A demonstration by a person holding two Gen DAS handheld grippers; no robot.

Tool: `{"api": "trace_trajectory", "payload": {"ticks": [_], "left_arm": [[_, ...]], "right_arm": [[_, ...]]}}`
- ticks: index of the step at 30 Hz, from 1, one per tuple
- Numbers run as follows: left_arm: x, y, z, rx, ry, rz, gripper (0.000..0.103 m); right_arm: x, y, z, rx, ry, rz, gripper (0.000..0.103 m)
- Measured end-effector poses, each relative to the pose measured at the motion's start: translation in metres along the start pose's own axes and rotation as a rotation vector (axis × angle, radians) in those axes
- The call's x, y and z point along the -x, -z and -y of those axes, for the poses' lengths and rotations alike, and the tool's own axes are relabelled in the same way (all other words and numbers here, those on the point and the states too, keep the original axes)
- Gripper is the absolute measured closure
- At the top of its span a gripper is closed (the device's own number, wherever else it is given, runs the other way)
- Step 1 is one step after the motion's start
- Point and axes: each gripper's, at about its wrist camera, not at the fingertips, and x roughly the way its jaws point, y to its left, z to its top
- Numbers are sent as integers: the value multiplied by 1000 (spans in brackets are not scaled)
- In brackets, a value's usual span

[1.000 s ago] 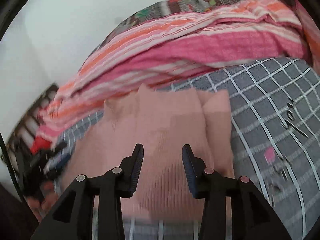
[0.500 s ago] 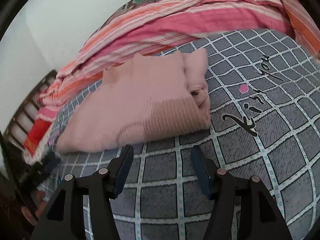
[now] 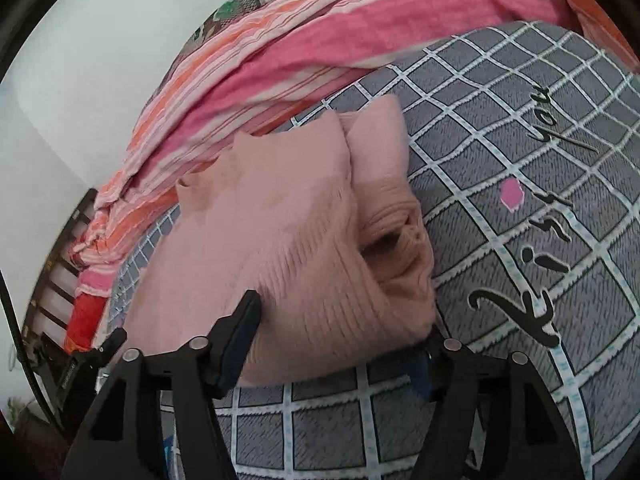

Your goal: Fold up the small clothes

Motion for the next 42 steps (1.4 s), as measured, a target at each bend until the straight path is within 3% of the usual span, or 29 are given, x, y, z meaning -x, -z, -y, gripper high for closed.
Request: {"api": "trace_trajectory", "payload": {"ticks": [2, 3, 4, 5, 8, 17, 21, 27, 33, 36, 39, 41, 42], "left_arm": [[-1, 0, 1, 6, -37, 7, 55], [-2, -1, 0, 18, -59, 4, 61], [-3, -2, -1, 25, -64, 6, 69], [-2, -3, -3, 33, -58, 9, 79], [1, -3, -6, 46, -30, 24, 87], [18, 5, -6, 49, -10, 52, 93], [35, 21, -13, 75, 23, 46, 93], [70, 52, -12, -22, 31, 59, 93], [100, 77, -26, -25, 90, 18, 93], [102, 82, -27, -32, 98, -18, 90], [107, 78, -25, -54, 36, -34, 75], [118, 75, -24, -76, 5, 3, 55], [124, 73, -23, -81, -2, 30, 52]], "right_arm": [[-2, -1, 2, -2, 24, 4, 54], [-2, -1, 4, -15, 22, 7, 67], [-2, -1, 7, -26, 4, 4, 81], [-2, -1, 10, -37, -32, -4, 86], [2, 1, 16, -55, -76, 13, 91], [28, 12, 8, -23, -98, 71, 95], [43, 22, 4, 13, -89, 81, 95], [74, 50, 13, 40, -96, 66, 95], [116, 82, 24, 49, -105, 66, 95], [128, 93, 23, 68, -59, 77, 94], [136, 94, 20, 137, 2, 83, 82], [147, 91, 19, 168, 27, 104, 78], [150, 89, 19, 178, 43, 117, 73]]}}
